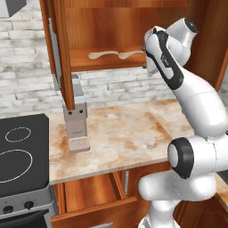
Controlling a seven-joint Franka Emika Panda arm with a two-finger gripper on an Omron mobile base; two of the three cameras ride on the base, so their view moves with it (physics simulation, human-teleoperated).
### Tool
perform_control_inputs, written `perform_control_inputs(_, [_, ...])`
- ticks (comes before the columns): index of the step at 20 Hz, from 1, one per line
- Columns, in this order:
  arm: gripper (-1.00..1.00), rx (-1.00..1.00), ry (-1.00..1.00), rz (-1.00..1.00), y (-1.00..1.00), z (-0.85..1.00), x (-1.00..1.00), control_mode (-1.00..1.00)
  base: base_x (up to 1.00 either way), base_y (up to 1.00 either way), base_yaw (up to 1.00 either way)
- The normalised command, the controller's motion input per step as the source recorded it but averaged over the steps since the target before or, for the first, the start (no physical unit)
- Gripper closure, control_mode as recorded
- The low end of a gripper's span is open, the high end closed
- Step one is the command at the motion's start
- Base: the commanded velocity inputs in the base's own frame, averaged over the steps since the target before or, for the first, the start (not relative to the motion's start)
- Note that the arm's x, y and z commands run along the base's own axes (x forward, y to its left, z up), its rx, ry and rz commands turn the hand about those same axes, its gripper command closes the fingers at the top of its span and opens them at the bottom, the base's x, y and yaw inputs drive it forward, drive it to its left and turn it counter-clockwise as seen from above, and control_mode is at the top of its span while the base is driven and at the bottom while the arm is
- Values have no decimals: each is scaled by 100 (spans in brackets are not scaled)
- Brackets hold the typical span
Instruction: Organize the utensils by type. Pick up the wooden spoons from the counter and place them in the open cabinet. Then pick up the metallic utensils from the counter and place them in the open drawer.
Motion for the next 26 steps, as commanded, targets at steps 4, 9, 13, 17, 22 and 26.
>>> perform_control_inputs(4, [-100, 0, 16, -42, 33, 0, -58, -100, 0, 0, 0])
perform_control_inputs(9, [-100, 11, 16, -47, 9, -1, -73, -100, 0, 0, 0])
perform_control_inputs(13, [-100, 26, 21, -60, 0, -14, -82, -100, 0, 0, 0])
perform_control_inputs(17, [-100, 30, 18, -55, 0, -29, -81, -100, 0, 0, 0])
perform_control_inputs(22, [-100, 33, 3, -39, 0, -51, -80, -100, 0, 0, 0])
perform_control_inputs(26, [-100, 27, -11, -23, 0, -79, -80, -100, 0, 0, 0])
